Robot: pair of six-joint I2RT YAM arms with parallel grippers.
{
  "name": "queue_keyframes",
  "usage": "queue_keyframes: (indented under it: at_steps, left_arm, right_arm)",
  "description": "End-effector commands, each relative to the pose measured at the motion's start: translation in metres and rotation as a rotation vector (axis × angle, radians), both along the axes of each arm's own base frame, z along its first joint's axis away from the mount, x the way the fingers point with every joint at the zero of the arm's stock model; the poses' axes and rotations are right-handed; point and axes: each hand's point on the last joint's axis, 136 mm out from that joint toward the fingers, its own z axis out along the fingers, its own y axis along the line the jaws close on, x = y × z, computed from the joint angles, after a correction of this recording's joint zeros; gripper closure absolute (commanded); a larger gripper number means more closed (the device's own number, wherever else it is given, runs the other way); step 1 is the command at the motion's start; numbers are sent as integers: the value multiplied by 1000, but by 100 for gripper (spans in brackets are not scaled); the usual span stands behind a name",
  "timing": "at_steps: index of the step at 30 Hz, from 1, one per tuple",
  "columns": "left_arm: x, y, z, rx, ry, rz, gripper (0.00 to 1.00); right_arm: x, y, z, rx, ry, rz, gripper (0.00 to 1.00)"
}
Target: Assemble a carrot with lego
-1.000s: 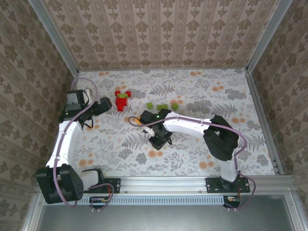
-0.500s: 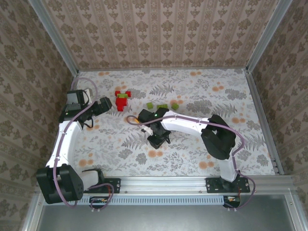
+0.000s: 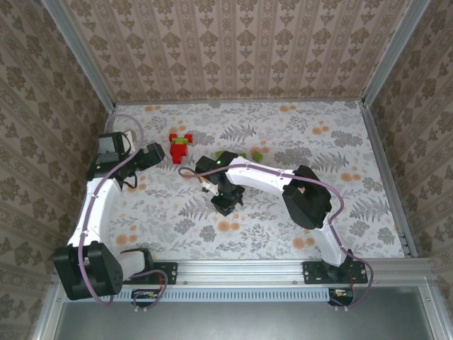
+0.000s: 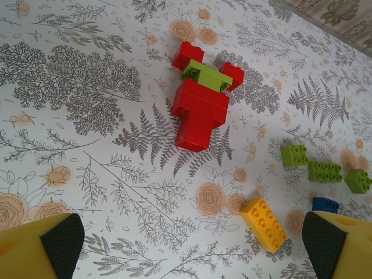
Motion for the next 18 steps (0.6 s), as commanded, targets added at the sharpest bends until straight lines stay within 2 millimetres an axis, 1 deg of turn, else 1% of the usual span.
queue_keyframes:
  at_steps: [1,3,8,12,18]
  left_arm:
    - [2,-3,8,13,-20,-25,0]
    - [2,-2,8,12,-20,-25,0]
    - [2,-3,7,11,-19,-25,0]
    - [3,-3,7,8,-19,-27,0]
    - [2,-4,7,7,-19,-31,0]
  right_arm:
    - [-10,-17,10,-68,55,27,66]
    - [-15,-24,14,-93,67,33,66]
    - [-25,-44,17,-150,80,40,66]
    - [-31,-51,15,-167,102,40,66]
    - [-33,-52,11,-187,118,47,65]
